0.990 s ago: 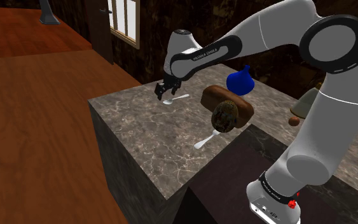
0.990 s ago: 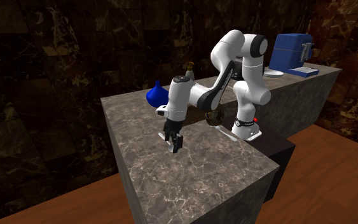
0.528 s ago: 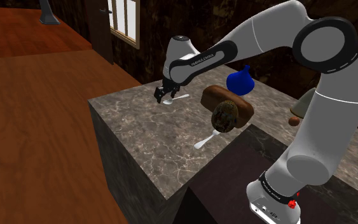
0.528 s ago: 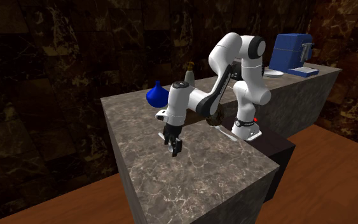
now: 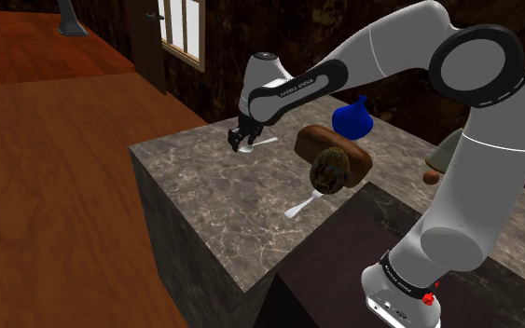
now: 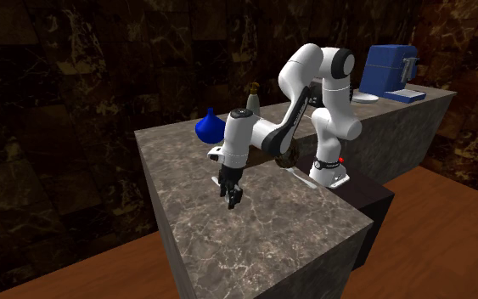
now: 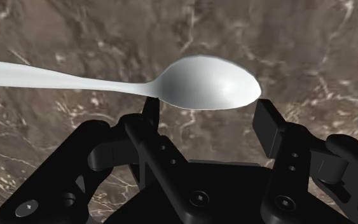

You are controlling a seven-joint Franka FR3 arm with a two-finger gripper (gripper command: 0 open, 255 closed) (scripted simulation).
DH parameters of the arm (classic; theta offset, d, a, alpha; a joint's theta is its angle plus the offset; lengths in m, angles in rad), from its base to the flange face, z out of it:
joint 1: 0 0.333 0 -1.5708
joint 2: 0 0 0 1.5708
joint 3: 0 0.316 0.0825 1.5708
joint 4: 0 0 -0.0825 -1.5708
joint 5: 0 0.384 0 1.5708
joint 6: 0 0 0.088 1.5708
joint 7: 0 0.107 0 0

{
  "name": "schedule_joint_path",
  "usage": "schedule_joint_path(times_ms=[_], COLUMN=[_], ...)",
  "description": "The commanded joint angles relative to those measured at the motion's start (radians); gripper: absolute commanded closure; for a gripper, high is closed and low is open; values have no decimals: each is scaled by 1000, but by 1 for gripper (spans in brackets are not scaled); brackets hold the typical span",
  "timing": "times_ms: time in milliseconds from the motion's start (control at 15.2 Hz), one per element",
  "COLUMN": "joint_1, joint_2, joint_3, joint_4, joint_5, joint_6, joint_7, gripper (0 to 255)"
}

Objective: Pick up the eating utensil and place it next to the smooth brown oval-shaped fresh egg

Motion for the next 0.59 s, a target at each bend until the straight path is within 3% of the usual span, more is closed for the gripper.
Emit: schedule_joint_path(times_ms=[0,528], joint_1=[0,-1], joint_2=[0,-16], joint_3=[0,2], joint_4=[0,7], joint_5=[0,6], joint_6=[0,-23], joint_7=[0,-5], gripper=[255,255])
